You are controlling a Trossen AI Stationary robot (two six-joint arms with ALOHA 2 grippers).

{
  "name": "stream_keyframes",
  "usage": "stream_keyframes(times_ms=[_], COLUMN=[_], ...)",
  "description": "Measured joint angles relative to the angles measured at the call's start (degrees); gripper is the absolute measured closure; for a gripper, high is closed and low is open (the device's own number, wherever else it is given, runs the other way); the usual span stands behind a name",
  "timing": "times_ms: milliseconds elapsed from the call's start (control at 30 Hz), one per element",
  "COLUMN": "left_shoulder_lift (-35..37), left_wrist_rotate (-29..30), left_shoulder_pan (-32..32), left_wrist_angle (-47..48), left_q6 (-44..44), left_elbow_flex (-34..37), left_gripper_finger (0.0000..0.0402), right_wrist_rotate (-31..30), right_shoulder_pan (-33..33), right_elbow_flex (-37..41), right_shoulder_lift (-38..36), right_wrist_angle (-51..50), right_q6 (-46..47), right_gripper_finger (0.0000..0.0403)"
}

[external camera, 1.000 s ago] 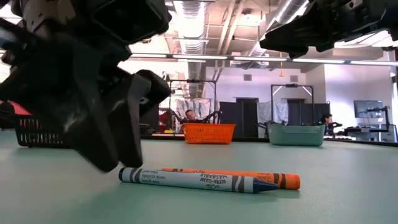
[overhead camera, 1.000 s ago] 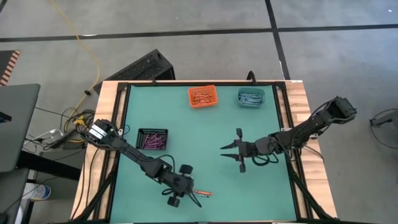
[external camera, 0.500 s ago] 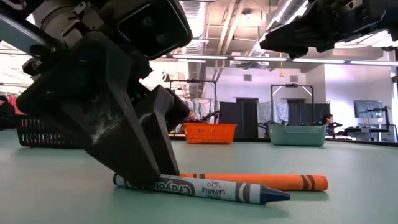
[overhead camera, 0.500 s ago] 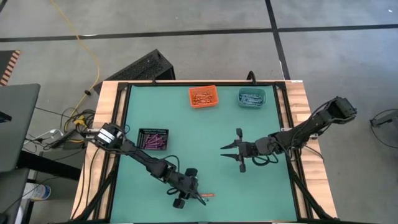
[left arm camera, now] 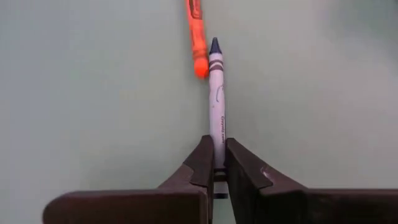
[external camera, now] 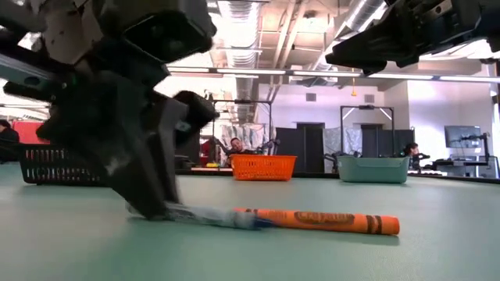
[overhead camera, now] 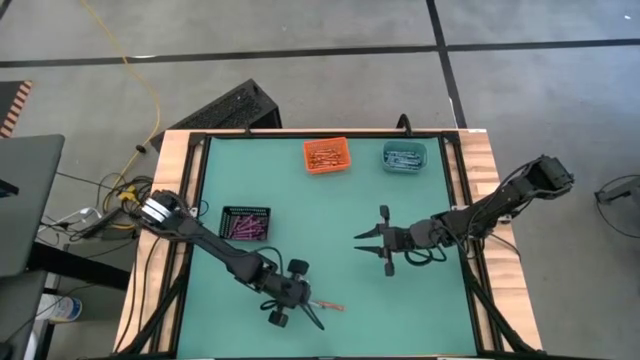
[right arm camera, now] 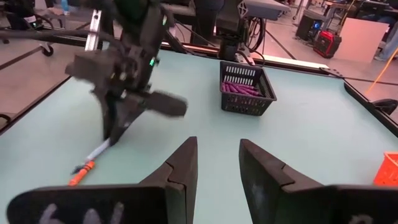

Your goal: Sort crayons

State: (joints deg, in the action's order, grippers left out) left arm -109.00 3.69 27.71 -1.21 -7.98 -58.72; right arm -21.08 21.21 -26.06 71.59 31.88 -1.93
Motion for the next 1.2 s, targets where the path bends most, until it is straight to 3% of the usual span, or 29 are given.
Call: stream_keyframes(times_ms=[300,600,733,867,967,1100,1200], left_shoulder_lift=[10.39,17.67,17.87,17.90,17.98,18.08,18.05], left_wrist_rotate=[10.05,18.02,14.00,6.57,3.31,-2.38,-7.15], left_shoulder_pan=[-0.07,-2.16,-5.36,-10.44,-14.61,-19.36,-21.22], left_wrist_angle=[7.61,2.76,-5.65,-13.60,-26.56,-48.32,-62.55], left_q6=[3.70,15.40,22.52,23.79,22.15,16.46,12.38], left_elbow_flex=[0.04,0.00,-0.04,1.06,6.72,16.37,22.42], left_gripper_finger=[0.0388,0.0388,0.0388,0.0388,0.0388,0.0390,0.0391], right_wrist_rotate=[0.00,0.00,0.04,0.07,1.39,7.48,7.69], right_shoulder_pan=[0.00,-0.13,-0.94,-1.83,-1.66,-1.55,-2.36], right_elbow_flex=[0.00,0.00,0.00,0.00,0.30,1.53,1.85], right_shoulder_lift=[0.00,0.00,0.00,0.29,2.68,7.28,10.22], right_wrist_angle=[-1.99,-2.76,-2.57,-1.02,5.54,16.33,22.90], right_q6=[0.00,-0.04,-0.05,-2.18,-7.25,-13.93,-15.10], right_gripper_finger=[0.0284,0.0284,0.0284,0.0284,0.0284,0.0284,0.0284])
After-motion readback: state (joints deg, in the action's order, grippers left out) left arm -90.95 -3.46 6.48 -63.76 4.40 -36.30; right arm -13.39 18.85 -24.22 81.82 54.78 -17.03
